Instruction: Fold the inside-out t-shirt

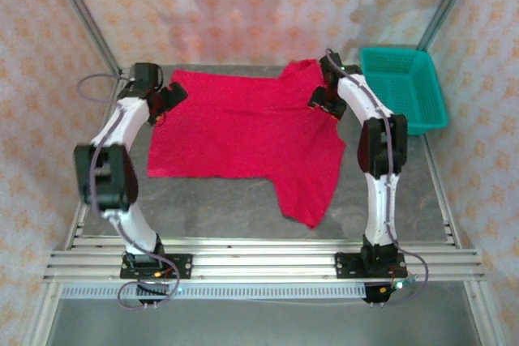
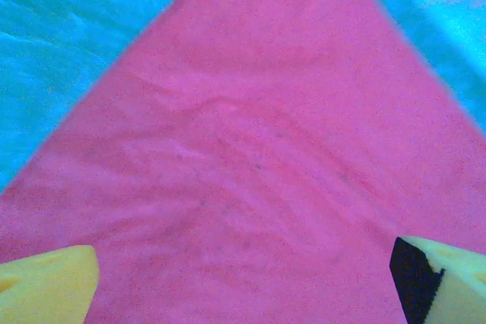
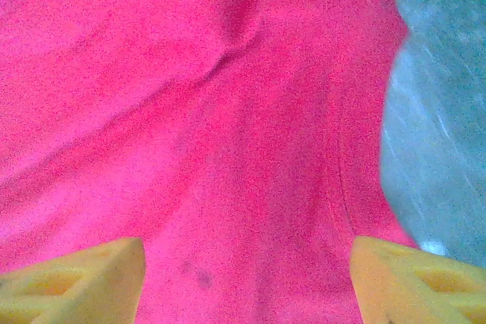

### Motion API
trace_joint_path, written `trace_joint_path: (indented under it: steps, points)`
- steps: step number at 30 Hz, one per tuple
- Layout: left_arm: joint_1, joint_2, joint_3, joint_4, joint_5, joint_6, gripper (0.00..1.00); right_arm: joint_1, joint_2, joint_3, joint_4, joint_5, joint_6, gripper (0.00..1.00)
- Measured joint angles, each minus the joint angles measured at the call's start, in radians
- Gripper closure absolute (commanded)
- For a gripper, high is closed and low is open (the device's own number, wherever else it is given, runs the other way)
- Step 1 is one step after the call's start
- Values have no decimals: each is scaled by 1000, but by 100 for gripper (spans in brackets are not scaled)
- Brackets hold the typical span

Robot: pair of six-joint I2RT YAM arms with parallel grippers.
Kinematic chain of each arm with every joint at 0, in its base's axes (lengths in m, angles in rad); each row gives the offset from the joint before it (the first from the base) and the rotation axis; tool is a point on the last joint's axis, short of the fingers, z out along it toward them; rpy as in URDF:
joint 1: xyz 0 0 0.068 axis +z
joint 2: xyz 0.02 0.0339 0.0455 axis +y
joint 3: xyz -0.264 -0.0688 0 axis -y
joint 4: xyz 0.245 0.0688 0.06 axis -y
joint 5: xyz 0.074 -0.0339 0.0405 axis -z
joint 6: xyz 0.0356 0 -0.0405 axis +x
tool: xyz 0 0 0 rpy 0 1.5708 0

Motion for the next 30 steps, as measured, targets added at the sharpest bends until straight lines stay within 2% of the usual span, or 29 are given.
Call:
trace_joint_path:
  steps: [3, 5, 7, 10, 13, 17, 24, 30]
  points:
    - [1, -242, -142, 44, -29, 0, 0, 31, -214, -217, 73, -15, 7, 27]
    - [3, -373, -257, 68, -27, -1, 4, 58, -360, -367, 119, -19, 15, 27]
    - [8, -461, -371, 68, -23, -5, 11, 85, -473, -500, 166, -22, 23, 28]
    - [26, -547, -526, 37, -24, -30, 15, 109, -597, -676, 211, -29, 42, 28]
    - [89, -611, -639, 2, -13, -52, 18, 128, -688, -825, 235, -29, 61, 28]
    - [209, -629, -724, -3, 46, -69, 22, 167, -807, -966, 246, -25, 92, 28]
    - [272, -559, -818, 32, 166, -85, 28, 196, -1013, -1152, 289, -21, 168, 29]
    - [303, -537, -826, 50, 191, -82, 31, 197, -1023, -1209, 320, -31, 198, 29]
